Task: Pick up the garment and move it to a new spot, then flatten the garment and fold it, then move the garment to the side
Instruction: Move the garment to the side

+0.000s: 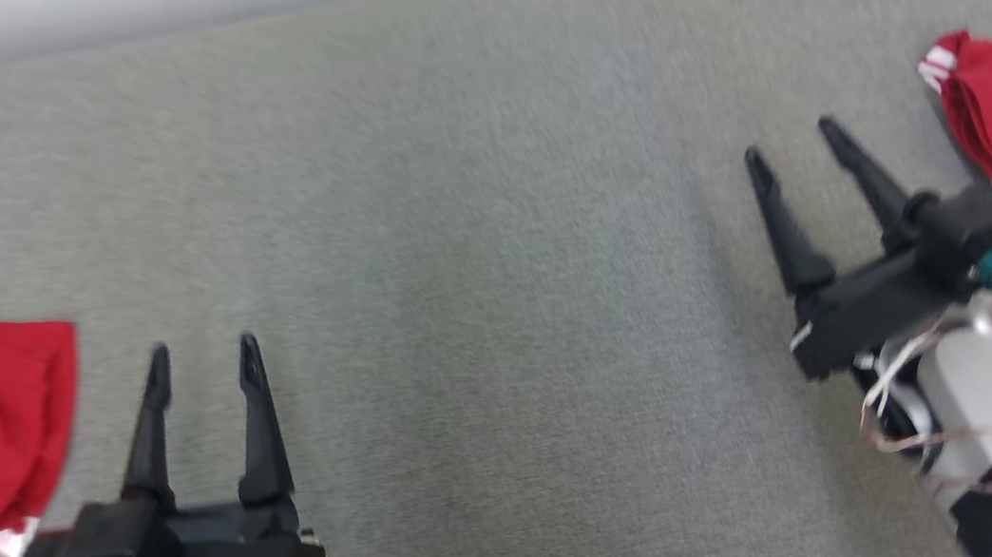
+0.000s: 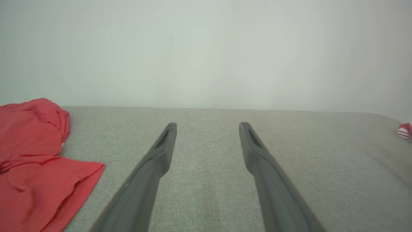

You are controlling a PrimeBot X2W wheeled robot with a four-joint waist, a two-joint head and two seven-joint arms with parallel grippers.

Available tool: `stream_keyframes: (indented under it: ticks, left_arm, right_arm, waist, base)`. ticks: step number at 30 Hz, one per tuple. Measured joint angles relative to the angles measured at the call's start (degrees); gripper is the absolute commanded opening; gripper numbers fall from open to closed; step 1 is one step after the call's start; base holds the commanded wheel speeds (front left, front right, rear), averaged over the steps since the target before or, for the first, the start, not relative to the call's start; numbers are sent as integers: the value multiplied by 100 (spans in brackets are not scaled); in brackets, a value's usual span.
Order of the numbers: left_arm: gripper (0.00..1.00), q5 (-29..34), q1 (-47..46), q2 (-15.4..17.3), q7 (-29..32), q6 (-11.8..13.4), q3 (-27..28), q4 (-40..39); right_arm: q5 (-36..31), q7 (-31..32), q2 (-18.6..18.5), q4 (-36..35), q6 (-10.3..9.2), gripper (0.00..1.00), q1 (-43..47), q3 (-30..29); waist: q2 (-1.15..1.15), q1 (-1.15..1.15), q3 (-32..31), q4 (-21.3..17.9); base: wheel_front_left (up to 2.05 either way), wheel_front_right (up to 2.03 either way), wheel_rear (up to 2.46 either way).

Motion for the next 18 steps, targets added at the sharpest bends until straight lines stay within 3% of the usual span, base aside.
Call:
stream_keyframes:
  ticks: [7,18]
  left_arm:
    - [100,-8,353,-140,-15,54,122,285]
    - [100,446,964,-277,-24,-167,155,78]
  right_arm:
    - [-312,0,296,-683,0,100,866,-177]
    - [-720,0,678,-1740,0,100,2121,-847]
  waist:
    - [0,0,-559,189]
    - [0,0,-1324,403]
  base:
    - [0,0,0]
    - [0,0,0]
